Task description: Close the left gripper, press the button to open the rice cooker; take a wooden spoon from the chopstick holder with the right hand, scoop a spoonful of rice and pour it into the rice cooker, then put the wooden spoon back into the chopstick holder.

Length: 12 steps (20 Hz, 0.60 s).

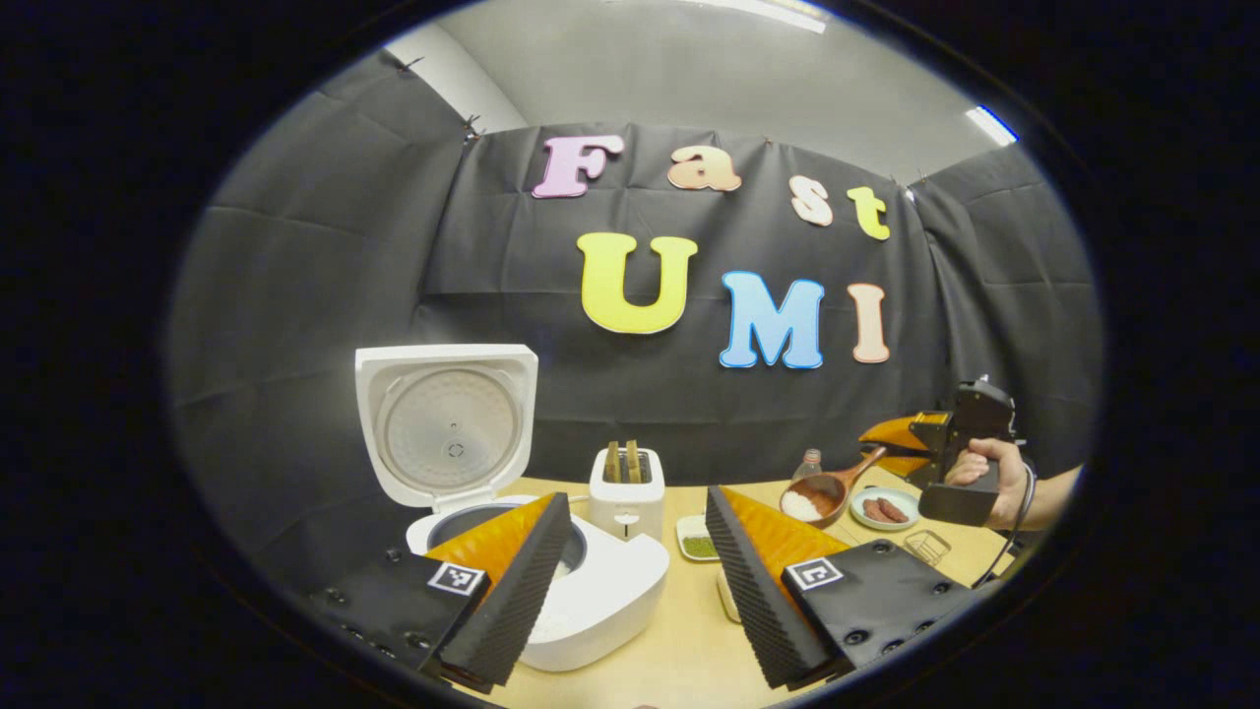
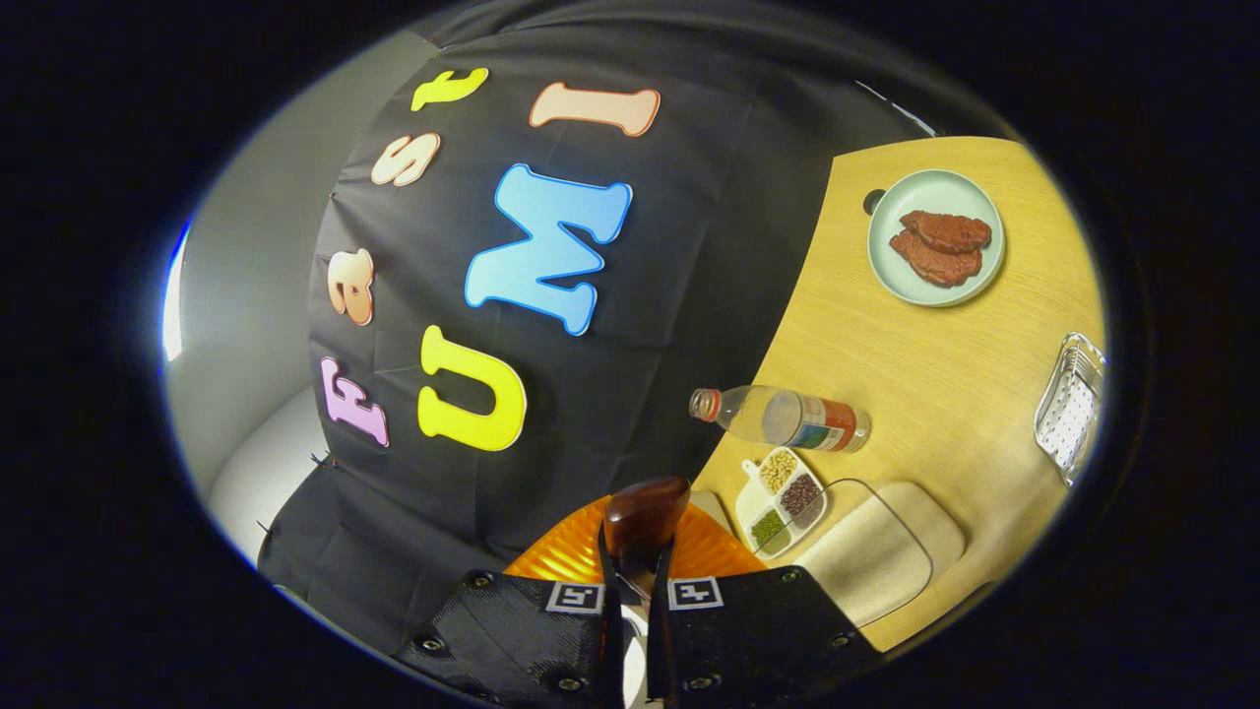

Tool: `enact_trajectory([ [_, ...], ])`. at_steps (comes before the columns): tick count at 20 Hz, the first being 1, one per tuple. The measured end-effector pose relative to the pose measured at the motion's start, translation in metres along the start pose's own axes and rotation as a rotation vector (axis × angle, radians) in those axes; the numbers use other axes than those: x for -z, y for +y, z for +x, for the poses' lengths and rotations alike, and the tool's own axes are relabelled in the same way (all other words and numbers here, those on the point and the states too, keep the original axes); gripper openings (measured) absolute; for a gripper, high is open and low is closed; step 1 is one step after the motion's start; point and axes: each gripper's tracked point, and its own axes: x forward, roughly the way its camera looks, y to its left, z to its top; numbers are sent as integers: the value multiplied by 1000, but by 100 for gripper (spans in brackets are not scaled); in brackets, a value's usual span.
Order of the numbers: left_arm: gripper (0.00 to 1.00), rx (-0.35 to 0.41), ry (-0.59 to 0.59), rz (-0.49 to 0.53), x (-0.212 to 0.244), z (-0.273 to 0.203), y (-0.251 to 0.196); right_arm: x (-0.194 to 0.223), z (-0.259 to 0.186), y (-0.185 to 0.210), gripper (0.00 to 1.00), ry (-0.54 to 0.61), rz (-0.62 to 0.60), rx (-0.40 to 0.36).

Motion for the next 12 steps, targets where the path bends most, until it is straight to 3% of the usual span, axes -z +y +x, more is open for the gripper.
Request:
enact_trajectory([
  [12,95,-28,-32,-16,6,-21,34,92,47,84,9,161,-154,-105],
])
